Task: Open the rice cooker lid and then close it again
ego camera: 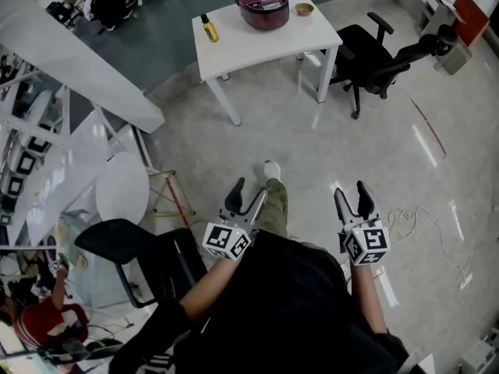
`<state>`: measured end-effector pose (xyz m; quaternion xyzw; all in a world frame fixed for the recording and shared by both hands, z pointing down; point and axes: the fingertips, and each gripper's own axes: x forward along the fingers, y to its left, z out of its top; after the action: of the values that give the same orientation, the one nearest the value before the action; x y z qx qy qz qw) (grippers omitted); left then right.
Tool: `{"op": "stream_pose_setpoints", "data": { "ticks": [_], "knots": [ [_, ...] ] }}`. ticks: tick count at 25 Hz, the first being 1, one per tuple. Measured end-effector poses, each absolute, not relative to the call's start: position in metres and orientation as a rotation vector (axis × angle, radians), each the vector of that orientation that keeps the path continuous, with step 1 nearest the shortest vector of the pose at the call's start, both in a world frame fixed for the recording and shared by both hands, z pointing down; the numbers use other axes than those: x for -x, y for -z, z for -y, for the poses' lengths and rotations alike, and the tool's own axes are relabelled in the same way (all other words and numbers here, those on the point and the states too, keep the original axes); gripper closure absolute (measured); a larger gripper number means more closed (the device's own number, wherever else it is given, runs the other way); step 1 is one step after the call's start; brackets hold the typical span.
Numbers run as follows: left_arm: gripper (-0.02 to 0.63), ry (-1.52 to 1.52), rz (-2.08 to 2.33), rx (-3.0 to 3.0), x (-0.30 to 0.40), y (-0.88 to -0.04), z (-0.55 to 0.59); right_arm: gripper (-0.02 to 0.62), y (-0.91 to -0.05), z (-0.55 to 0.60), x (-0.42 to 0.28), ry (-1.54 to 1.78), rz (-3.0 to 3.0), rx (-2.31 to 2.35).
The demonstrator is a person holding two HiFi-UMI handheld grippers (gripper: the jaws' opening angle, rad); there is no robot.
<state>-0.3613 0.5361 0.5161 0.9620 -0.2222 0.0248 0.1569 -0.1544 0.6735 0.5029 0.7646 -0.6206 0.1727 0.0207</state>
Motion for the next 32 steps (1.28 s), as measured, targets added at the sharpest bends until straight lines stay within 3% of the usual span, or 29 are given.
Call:
{"op": "stream_pose_setpoints", "data": {
  "ticks": [10, 17, 32],
  "knots": [
    [0.353, -0.030, 0.477, -2.796, 0.240, -0.512, -0.401, 0.362, -0.499, -0.560, 0.052, -0.528, 1.735, -2.483],
    [0.347, -0.003, 0.306, -2.868, 0.161, -0.471, -0.290, 0.362, -0.441, -0.435, -0.017, -0.297, 1.737, -2.593],
    [0.347, 0.035, 0.378, -2.804, 0.131, -0.482, -0.121, 0.362, -0.455, -0.260, -0.053, -0.398, 1.781, -2.458]
  ]
}}
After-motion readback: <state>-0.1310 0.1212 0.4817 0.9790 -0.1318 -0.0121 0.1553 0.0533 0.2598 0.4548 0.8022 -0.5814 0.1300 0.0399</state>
